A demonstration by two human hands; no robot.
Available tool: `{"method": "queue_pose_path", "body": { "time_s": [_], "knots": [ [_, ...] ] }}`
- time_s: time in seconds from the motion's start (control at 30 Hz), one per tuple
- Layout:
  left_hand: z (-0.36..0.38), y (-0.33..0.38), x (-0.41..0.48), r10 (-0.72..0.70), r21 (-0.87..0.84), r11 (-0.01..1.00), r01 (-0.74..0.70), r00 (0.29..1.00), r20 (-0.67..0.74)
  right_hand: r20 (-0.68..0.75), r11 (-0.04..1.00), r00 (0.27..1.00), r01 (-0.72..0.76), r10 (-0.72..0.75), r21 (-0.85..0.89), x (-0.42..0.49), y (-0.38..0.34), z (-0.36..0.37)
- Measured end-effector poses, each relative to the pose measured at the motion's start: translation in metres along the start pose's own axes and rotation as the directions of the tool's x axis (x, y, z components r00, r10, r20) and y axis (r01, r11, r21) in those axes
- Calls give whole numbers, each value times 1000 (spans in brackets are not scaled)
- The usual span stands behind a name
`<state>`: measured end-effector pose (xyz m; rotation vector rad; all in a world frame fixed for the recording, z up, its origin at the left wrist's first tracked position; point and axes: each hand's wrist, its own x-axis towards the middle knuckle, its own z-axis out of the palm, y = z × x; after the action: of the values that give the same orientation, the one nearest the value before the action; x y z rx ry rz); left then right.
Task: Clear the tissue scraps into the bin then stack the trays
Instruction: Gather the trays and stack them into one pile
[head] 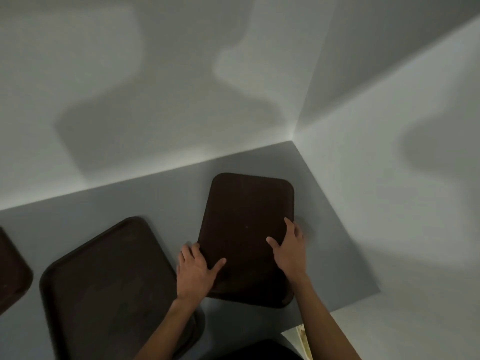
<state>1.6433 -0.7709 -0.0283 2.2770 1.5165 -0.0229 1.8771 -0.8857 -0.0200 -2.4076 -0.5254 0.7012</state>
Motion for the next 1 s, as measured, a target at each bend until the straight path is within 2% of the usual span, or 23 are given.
{"method": "queue_pose_path", "body": {
  "time_s": [0.1, 0.27, 0.37, 0.43, 0.5, 0.6, 0.7, 0.87, 1.0],
  "knots": [
    [8, 1, -22, 16, -14, 1000, -16, 1000, 11, 6, 1000, 1000, 13, -13, -10, -7, 9, -6],
    [3, 2, -30, 33, -171, 985, -26, 999, 35, -50, 998, 998, -29, 32, 54, -24, 21, -24],
    [-7, -1, -20, 37, -218, 975, -34, 999, 6, -74, 997, 995, -69, 67, -18, -36, 37, -35],
    [-12, 3, -14, -10, -255, 967, 17, 1000, 30, -92, 994, 990, -108, 104, -34, -39, 44, -35],
    [-13, 15, -12, -37, -177, 983, 52, 995, 88, -97, 989, 986, -139, 134, -48, -42, 39, -25],
    [-5, 41, -21, 4, 65, 998, -16, 983, 184, -60, 964, 983, -184, 176, -190, -48, 20, 4],
    [2, 48, -26, -10, 184, 983, -25, 982, 190, -52, 920, 968, -251, 246, -301, -46, 3, 16],
    [-5, 41, -13, -62, 63, 997, 51, 982, 178, -133, 903, 907, -414, 399, -117, -26, 3, 4],
    [-17, 37, 4, -39, -28, 999, 45, 981, 188, -57, 924, 922, -382, 383, 30, -20, 18, 1]
  ]
}}
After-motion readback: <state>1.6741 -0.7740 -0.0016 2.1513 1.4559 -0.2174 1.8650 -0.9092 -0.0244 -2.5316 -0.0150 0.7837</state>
